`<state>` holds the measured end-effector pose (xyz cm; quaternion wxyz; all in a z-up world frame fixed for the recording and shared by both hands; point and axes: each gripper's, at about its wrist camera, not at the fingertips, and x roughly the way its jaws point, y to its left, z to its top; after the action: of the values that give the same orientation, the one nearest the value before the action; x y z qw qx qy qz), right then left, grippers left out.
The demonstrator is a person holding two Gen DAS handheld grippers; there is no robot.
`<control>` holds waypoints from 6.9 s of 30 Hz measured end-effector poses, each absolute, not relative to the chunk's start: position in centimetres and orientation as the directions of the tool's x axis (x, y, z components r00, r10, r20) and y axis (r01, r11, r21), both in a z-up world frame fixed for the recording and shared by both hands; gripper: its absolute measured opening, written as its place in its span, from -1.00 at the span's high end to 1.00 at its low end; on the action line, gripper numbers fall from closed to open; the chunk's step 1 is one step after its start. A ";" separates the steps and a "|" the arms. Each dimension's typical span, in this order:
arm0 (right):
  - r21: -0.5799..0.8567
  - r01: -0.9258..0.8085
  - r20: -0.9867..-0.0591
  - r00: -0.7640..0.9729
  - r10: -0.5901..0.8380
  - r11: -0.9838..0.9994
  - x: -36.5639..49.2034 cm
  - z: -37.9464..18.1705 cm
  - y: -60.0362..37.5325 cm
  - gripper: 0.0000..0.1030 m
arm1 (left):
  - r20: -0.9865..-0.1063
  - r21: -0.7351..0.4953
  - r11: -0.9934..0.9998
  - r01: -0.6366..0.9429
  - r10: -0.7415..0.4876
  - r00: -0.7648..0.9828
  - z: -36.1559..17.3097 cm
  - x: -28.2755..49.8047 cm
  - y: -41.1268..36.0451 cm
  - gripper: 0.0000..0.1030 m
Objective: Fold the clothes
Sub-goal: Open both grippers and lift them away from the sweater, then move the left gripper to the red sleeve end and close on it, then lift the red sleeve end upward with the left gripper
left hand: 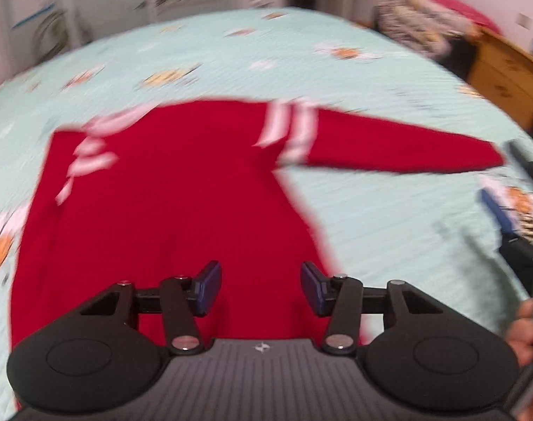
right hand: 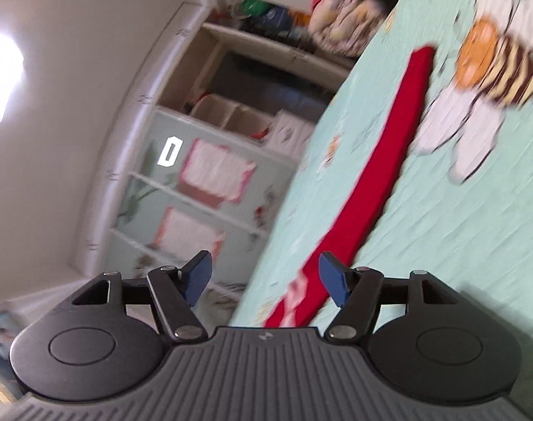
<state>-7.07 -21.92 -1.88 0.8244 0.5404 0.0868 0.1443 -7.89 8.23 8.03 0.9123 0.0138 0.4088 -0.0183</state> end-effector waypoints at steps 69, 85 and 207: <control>0.895 0.034 -0.134 0.972 0.194 0.444 -6.6 -2.9 -24.5 -0.31 | -0.819 0.228 0.946 0.230 0.059 0.571 4.8 -6.0 -3.4 -0.03; 0.894 0.135 -0.119 0.991 -0.065 0.427 -8.8 -2.9 -26.8 -0.32 | -0.726 0.370 0.865 0.341 0.040 0.686 5.5 -5.0 -7.7 -0.10; 0.622 -0.255 -0.353 0.753 0.556 0.740 -2.1 -2.1 -13.1 -0.43 | -0.139 -0.467 0.854 -0.229 0.185 0.973 24.6 -7.5 32.2 0.89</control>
<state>-2.13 -13.05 -2.11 0.8933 0.2798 0.2685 0.2270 -7.55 32.17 24.58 0.9619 -0.2475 0.0448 0.1075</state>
